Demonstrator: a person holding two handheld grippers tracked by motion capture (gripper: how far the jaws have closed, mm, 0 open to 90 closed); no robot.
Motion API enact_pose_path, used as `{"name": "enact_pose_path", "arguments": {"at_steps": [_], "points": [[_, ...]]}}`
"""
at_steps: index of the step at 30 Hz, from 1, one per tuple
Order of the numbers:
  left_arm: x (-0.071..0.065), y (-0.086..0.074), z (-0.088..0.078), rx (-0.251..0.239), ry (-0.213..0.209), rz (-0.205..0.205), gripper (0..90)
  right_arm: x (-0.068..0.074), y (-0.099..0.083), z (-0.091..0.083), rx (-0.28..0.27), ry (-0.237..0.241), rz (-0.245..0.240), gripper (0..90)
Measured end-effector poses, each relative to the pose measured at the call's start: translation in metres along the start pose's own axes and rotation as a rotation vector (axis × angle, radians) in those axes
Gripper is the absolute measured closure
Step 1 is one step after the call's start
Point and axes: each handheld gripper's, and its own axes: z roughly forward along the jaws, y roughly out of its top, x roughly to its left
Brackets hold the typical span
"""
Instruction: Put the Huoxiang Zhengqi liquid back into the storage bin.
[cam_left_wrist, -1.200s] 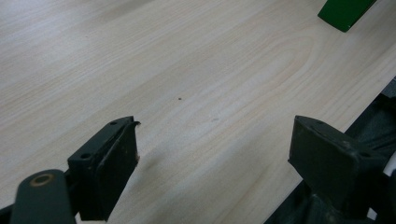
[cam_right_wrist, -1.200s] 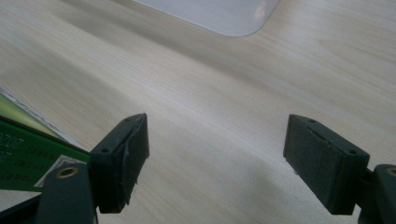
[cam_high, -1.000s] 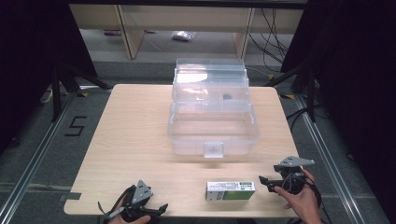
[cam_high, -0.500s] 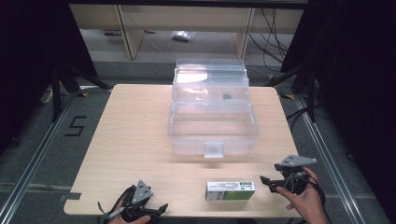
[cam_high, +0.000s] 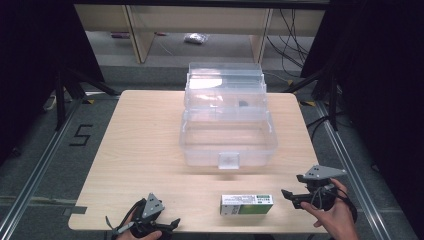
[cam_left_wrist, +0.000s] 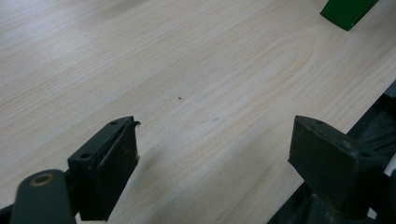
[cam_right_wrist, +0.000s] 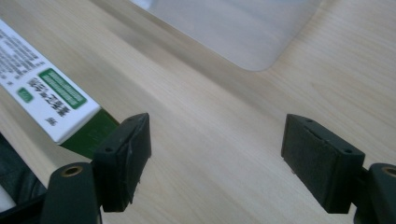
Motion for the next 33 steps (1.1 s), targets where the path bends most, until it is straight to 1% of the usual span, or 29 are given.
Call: {"name": "enact_pose_path", "arguments": {"at_steps": [1, 2, 3, 5, 6, 7, 8, 9, 12, 13, 14, 15, 16, 17, 18, 19, 20, 21, 22, 23, 24, 25, 26, 27, 29, 30, 31, 32, 33], "points": [[0.0, 0.0, 0.0, 0.002, -0.001, -0.01, 14.9, 0.001, 0.003, -0.002, -0.019, 0.005, -0.033, 25.3], [0.002, 0.0, -0.002, 0.02, -0.009, 0.018, 14.9, 0.002, 0.004, -0.003, -0.027, 0.012, -0.038, 25.1], [0.002, 0.0, -0.002, 0.02, -0.009, 0.018, 14.9, 0.002, 0.004, -0.003, -0.027, 0.012, -0.038, 25.1], [0.003, 0.0, -0.003, 0.032, -0.006, 0.033, 14.9, 0.005, 0.007, -0.005, -0.035, 0.028, -0.051, 24.9], [0.003, 0.001, -0.003, 0.036, -0.01, 0.03, 14.9, 0.007, 0.008, -0.006, -0.036, 0.033, -0.054, 24.6], [0.001, 0.0, -0.001, 0.009, 0.0, 0.004, 14.9, 0.009, 0.009, -0.007, -0.032, 0.043, -0.063, 24.1], [0.001, 0.0, -0.001, 0.011, -0.007, 0.006, 14.9, 0.012, 0.01, -0.008, -0.025, 0.043, -0.062, 24.1], [0.0, 0.0, 0.0, 0.004, -0.001, -0.002, 14.9, 0.016, 0.011, -0.008, -0.027, 0.049, -0.09, 23.4], [0.0, 0.0, 0.0, -0.001, 0.001, -0.003, 14.9, 0.021, 0.013, -0.009, -0.025, 0.064, -0.103, 23.3], [0.0, 0.0, -0.001, 0.007, -0.008, 0.005, 14.9, 0.023, 0.014, -0.009, -0.024, 0.075, -0.115, 23.0], [0.003, 0.001, -0.002, 0.046, -0.007, 0.043, 14.9, 0.025, 0.015, -0.008, -0.019, 0.081, -0.126, 22.2], [0.001, 0.0, 0.001, 0.006, 0.001, 0.011, 14.9, 0.028, 0.017, -0.006, -0.027, 0.091, -0.141, 21.3], [-0.001, 0.0, 0.001, -0.002, -0.008, -0.004, 14.9, 0.033, 0.018, -0.005, -0.015, 0.104, -0.14, 21.3], [-0.002, 0.0, 0.002, -0.011, -0.009, -0.005, 14.9, 0.033, 0.018, -0.005, -0.015, 0.104, -0.14, 21.3], [-0.002, 0.001, 0.001, 0.002, -0.003, 0.007, 14.9, 0.037, 0.023, -0.003, 0.0, 0.124, -0.183, 21.2], [-0.002, 0.001, 0.001, 0.002, -0.003, 0.007, 14.9, 0.037, 0.023, -0.003, 0.0, 0.124, -0.183, 21.2], [-0.002, 0.0, 0.001, 0.002, -0.002, 0.006, 14.9, 0.041, 0.024, 0.0, -0.003, 0.126, -0.17, 20.8], [-0.002, 0.0, 0.001, 0.004, -0.008, 0.008, 14.9, 0.042, 0.026, 0.001, 0.009, 0.132, -0.192, 20.1], [0.001, 0.001, -0.002, 0.033, -0.008, 0.045, 14.9, 0.044, 0.028, 0.002, 0.015, 0.138, -0.211, 19.8], [-0.001, 0.001, 0.0, 0.005, -0.009, 0.014, 14.9, 0.047, 0.029, 0.005, 0.007, 0.143, -0.22, 19.8], [-0.001, 0.0, 0.001, -0.016, -0.01, -0.014, 14.9, 0.05, 0.033, 0.008, 0.016, 0.156, -0.263, 19.8], [-0.001, 0.0, 0.001, -0.016, -0.01, -0.014, 14.9, 0.05, 0.033, 0.008, 0.016, 0.156, -0.263, 19.8], [0.0, 0.0, 0.0, 0.0, 0.0, 0.003, 14.9, 0.055, 0.037, 0.01, 0.042, 0.173, -0.283, 19.8], [0.0, 0.0, 0.0, 0.0, 0.0, 0.003, 14.9, 0.055, 0.037, 0.01, 0.042, 0.173, -0.283, 19.8], [-0.001, 0.0, 0.0, -0.006, -0.003, 0.001, 14.9, 0.06, 0.04, 0.013, 0.05, 0.18, -0.316, 19.8], [-0.002, 0.0, 0.001, -0.015, -0.01, -0.01, 14.9, 0.062, 0.042, 0.015, 0.059, 0.187, -0.333, 20.6], [-0.002, 0.0, 0.001, -0.014, -0.01, -0.01, 14.9, 0.065, 0.044, 0.016, 0.077, 0.201, -0.335, 21.9], [-0.002, 0.0, 0.001, -0.012, -0.01, -0.009, 14.9, 0.066, 0.045, 0.017, 0.082, 0.205, -0.336, 21.5], [0.002, 0.001, -0.002, 0.03, -0.009, 0.041, 14.9, 0.067, 0.046, 0.019, 0.089, 0.209, -0.348, 20.7]]}}
